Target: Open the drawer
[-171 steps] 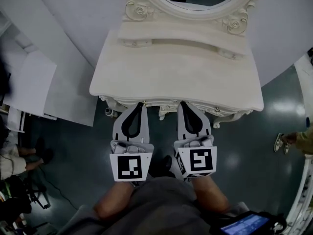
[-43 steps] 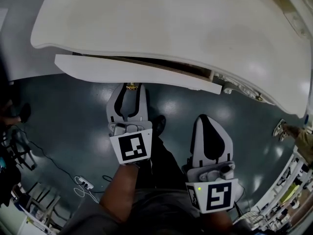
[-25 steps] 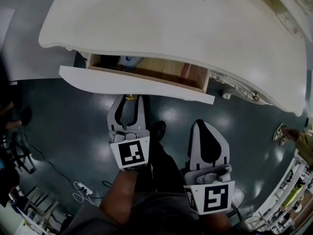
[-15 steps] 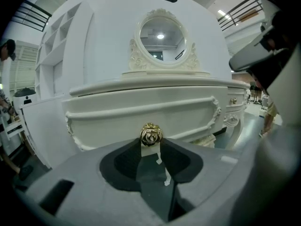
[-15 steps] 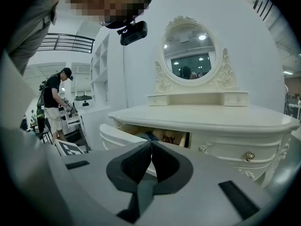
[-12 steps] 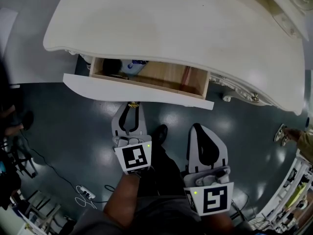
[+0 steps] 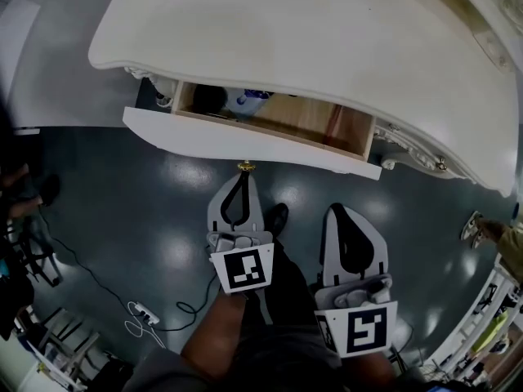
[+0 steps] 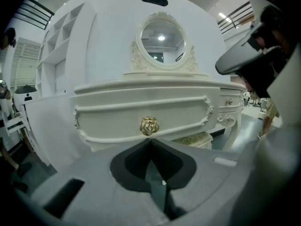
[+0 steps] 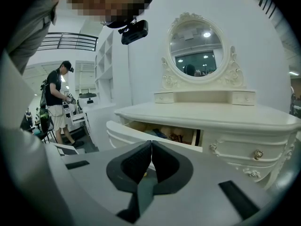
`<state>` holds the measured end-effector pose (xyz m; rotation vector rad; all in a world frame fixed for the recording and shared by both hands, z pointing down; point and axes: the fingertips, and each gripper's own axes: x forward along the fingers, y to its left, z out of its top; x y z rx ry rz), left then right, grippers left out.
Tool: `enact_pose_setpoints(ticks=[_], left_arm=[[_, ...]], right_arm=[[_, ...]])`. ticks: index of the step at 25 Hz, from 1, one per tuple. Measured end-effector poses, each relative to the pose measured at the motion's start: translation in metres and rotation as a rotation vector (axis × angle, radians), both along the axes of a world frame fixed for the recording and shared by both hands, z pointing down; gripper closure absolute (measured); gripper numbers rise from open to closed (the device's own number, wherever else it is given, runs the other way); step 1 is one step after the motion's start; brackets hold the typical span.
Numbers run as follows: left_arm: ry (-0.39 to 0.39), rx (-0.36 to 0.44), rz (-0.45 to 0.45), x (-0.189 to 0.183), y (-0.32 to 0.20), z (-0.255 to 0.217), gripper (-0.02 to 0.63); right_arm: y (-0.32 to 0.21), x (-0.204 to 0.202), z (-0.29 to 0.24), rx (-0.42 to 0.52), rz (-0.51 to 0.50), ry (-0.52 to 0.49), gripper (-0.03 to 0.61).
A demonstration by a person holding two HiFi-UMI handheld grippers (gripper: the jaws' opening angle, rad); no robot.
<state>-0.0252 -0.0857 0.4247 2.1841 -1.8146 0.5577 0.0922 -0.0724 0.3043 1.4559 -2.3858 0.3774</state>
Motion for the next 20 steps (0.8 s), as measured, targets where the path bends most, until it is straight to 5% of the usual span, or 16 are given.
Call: enact_pose_setpoints(ticks=[7, 9, 12, 20], left_arm=[[0.004, 0.026, -0.006, -0.001, 0.003, -0.014, 0.592], [0.024, 0.027, -0.002, 0.002, 0.004, -0.016, 0.464], [0.035, 0.038, -0.003, 0.004, 0.004, -0.019, 0.39], [0.03, 0.067, -0.035, 0.003, -0.006, -0.023, 0.36]], right_arm=[[0.006, -0.005, -0.009, 0.018, -0.01, -0.025, 0.565], [0.007, -0.005, -0.01, 0.02, -0.008, -0.029, 0.565], [0.009, -0.004, -0.01, 0.019, -0.009, -0.035, 0.565], [0.007, 0.003, -0.006, 0.015, -0.01, -0.036, 0.565]])
